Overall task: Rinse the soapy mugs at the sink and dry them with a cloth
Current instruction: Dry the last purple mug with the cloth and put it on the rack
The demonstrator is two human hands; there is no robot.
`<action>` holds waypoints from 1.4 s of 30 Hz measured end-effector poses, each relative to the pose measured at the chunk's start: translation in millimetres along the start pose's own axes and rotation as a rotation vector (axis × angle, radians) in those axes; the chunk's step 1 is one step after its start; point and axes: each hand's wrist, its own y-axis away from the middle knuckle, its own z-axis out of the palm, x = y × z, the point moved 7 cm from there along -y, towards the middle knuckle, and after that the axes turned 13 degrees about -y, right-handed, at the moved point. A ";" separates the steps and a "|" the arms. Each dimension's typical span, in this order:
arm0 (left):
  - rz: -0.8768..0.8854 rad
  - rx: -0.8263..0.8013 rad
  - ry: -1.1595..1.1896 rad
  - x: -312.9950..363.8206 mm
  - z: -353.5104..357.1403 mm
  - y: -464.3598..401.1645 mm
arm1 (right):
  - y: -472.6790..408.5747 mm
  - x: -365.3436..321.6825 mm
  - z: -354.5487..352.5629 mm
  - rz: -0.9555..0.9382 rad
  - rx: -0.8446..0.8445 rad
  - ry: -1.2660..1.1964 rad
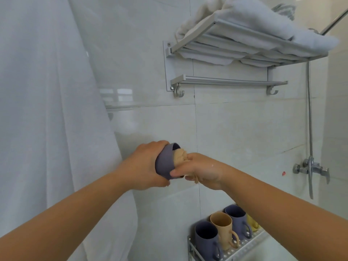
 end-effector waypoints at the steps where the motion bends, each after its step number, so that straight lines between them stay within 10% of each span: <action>1: -0.012 0.039 -0.021 -0.7 -1.1 0.5 | 1.4 0.5 -4.0 0.000 0.032 -0.082; 10: -0.366 0.022 0.811 -7.2 54.2 12.6 | 28.0 -3.0 -59.7 -0.202 0.545 -0.699; 17: -0.342 -0.166 1.227 23.2 99.2 -8.6 | 77.2 -12.1 -121.5 -0.364 0.934 -0.290; 26: -0.291 -0.475 1.594 132.2 167.6 -52.1 | 101.4 61.9 -172.9 0.029 0.851 -0.197; 42: -0.244 -0.391 0.849 223.4 362.5 -228.3 | 77.7 211.3 -394.5 0.117 0.849 -0.154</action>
